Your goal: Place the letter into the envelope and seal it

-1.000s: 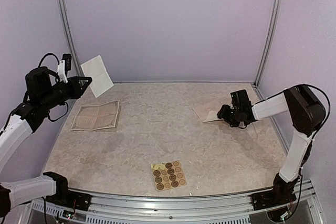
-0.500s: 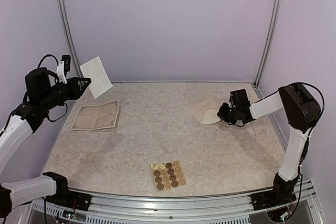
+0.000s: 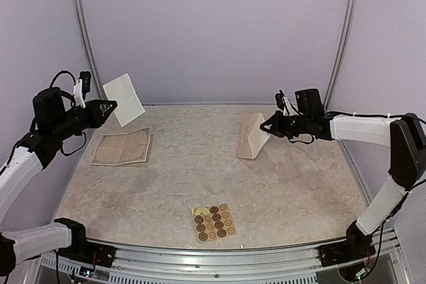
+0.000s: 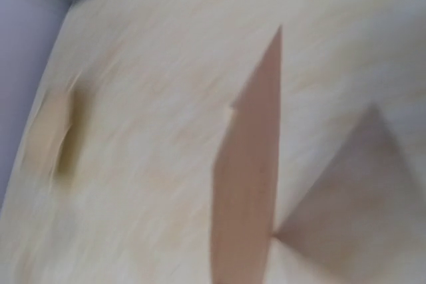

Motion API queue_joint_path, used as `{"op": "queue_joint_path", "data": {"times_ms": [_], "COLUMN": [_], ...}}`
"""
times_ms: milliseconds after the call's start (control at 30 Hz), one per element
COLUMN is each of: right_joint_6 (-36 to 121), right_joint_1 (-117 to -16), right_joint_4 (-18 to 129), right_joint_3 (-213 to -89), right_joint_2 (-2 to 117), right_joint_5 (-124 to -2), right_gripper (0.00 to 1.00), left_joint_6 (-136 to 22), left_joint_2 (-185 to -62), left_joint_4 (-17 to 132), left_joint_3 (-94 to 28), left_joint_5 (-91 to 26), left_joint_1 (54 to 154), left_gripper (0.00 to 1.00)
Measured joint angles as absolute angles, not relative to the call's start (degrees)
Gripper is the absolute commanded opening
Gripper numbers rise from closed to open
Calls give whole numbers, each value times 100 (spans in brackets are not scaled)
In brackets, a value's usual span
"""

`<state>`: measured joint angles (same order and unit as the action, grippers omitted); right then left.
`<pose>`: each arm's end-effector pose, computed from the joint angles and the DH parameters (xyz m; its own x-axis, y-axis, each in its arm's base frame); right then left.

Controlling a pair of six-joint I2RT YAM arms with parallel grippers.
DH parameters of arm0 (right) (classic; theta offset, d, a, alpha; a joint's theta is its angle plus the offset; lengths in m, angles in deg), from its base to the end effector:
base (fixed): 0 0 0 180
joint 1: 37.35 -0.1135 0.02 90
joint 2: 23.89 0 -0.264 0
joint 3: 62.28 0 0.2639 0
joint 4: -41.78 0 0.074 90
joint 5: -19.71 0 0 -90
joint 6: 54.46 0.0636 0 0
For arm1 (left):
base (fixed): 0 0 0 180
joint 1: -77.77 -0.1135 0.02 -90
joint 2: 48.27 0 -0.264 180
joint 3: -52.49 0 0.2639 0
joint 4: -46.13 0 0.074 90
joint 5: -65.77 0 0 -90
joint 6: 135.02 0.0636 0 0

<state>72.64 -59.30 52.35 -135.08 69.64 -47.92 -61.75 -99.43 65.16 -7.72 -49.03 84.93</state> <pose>0.3588 0.1707 0.2146 -0.7748 0.2892 -0.5622 -0.2256 0.7043 0.6731 0.2396 -0.0570 0.3378 -0.3152 -0.2238 -0.9223 0.4514 0.8195 -0.3531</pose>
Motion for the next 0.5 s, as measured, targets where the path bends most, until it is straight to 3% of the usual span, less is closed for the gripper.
{"op": "queue_joint_path", "data": {"times_ms": [300,500], "right_joint_6": [6549,6167], "right_joint_1": [-7106,-7250], "right_joint_4": [6608,7021], "right_joint_3": [-13806,-13803], "right_joint_2": [6728,6868], "right_joint_5": [-3769,-3679], "right_gripper": [0,0], "left_joint_6": [-6251,-6269], "left_joint_2": [-10032,-10159], "left_joint_4": [6328,6238], "left_joint_3": [-723,-717], "left_joint_5": [-5264,-5535], "left_joint_1": [8493,8666], "left_gripper": [0,0]}}
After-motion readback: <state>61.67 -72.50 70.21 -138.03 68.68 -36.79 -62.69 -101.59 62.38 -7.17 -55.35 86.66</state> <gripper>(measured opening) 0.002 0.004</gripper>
